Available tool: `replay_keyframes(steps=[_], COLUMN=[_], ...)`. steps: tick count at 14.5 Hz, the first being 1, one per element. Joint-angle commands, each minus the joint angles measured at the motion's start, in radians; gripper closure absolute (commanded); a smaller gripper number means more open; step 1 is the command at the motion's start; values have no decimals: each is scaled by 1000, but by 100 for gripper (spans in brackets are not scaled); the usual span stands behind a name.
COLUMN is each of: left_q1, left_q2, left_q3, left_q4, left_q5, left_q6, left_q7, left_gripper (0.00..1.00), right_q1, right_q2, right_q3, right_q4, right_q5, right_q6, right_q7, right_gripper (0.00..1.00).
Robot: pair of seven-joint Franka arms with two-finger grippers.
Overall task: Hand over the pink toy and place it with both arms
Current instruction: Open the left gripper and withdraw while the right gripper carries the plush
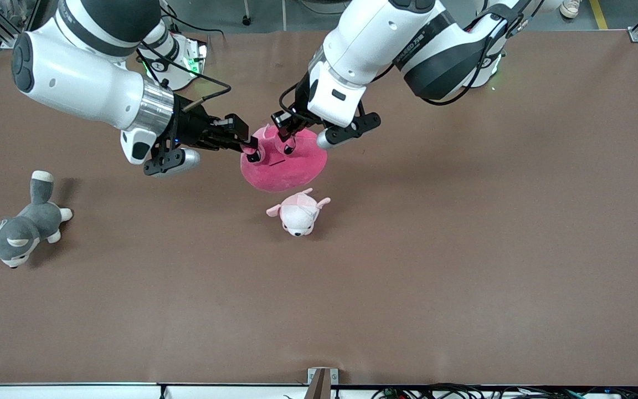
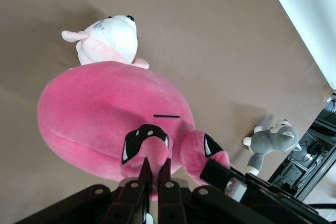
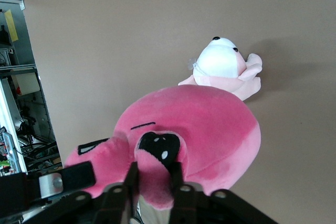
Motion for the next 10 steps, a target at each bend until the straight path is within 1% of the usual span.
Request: replay_keyframes(steps=[1, 2, 4, 5, 6, 7, 8, 9, 10], left_q1=[-14, -14, -14, -14, -14, -14, -14, -13, -11], left_q2=[9, 9, 6, 5, 3, 2, 1, 0, 0], left_q3=[5, 5, 5, 5, 5, 5, 5, 6, 6], left_q4=[23, 23, 21, 21, 20, 17, 17, 15, 15], left_q5=[0, 0, 0, 0, 2, 3, 6, 12, 35], left_q6=[10, 10, 10, 10, 10, 10, 10, 10, 9], left_q7=[-5, -7, -11, -13, -15, -15, -15, -15, -15], left_gripper=[100, 100, 98, 93, 82, 73, 54, 18, 1], right_q1=[10, 12, 12, 12, 12, 12, 12, 12, 12], right_q2=[9, 9, 9, 10, 10, 10, 10, 12, 12], right_q3=[-8, -8, -8, -8, -8, -8, -8, -8, -8], right_q4=[11, 11, 9, 11, 11, 11, 11, 9, 9], right_q5=[-8, -8, -7, -8, -7, -7, -7, -8, -7], right_q6=[-6, -6, -6, -6, -6, -6, -6, -7, -6], right_q7=[3, 3, 3, 3, 5, 0, 3, 2, 2], right_gripper=[91, 96, 98, 99, 99, 100, 100, 100, 100])
